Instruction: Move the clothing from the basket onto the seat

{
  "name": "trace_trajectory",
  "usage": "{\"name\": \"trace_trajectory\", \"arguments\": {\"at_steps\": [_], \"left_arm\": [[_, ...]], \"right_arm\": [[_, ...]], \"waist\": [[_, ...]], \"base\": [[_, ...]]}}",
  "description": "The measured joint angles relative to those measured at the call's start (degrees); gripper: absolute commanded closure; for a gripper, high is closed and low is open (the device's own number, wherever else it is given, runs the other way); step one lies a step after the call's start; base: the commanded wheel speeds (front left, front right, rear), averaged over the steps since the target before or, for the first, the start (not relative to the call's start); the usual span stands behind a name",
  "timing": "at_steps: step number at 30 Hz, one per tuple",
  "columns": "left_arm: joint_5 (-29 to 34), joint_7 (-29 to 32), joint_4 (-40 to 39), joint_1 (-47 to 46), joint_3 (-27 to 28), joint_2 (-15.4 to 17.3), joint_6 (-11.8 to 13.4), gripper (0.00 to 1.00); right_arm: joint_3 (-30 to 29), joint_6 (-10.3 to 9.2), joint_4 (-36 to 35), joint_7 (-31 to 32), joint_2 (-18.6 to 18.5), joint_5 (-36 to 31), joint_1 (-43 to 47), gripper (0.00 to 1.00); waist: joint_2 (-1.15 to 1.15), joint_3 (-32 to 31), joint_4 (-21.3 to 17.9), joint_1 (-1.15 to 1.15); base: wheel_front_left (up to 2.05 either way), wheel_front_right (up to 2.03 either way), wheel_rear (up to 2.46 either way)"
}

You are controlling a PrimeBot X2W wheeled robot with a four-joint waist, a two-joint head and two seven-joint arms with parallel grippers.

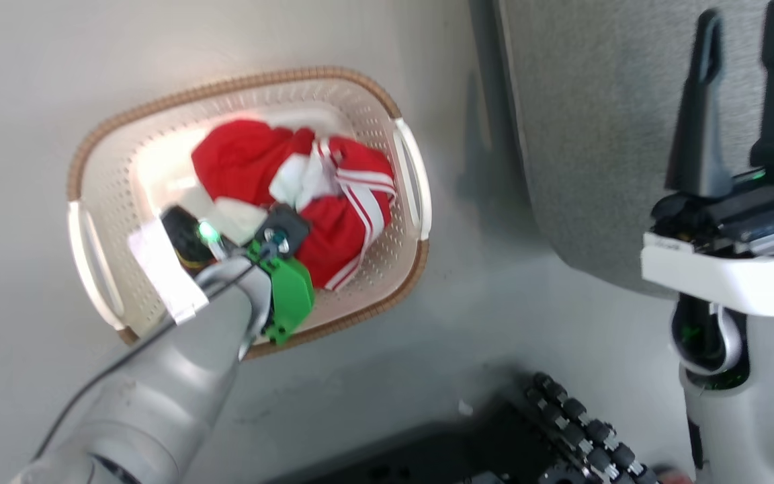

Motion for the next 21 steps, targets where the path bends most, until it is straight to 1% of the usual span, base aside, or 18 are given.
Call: {"name": "trace_trajectory", "arguments": {"at_steps": [2,5,11,16,21], "left_arm": [[-0.45,-0.11,-1.35,2.52,0.46,-0.07,0.02,1.0],[-1.67,-0.18,-5.89,6.25,2.24,-0.1,0.87,1.0],[-3.25,-0.24,-15.35,14.73,7.19,1.29,3.81,1.0],[-2.72,-0.25,-24.5,21.11,11.31,2.42,6.36,1.0],[-1.85,-0.25,-32.48,27.35,14.92,3.12,7.97,1.0]], "right_arm": [[0.62,0.0,1.19,0.0,0.0,-0.04,1.34,0.0],[1.97,0.0,2.87,-0.01,0.02,-0.43,3.6,0.0],[3.76,0.0,6.3,0.0,0.04,-0.92,7.66,0.0],[5.23,0.0,9.12,0.0,0.04,-1.44,11.85,0.0],[6.7,0.0,11.52,0.0,-0.64,-1.89,16.47,0.0]], "waist": [[0.0,-2.67,0.34,0.0],[0.0,-7.16,0.84,0.0],[0.0,-16.64,1.63,0.0],[0.0,-24.83,2.23,0.0],[0.0,-32.76,2.8,-0.01]], "base": [[0.0,0.0,0.0],[0.0,0.0,0.0],[0.0,0.0,0.0],[0.0,0.0,0.0],[0.0,0.0,0.0]]}}
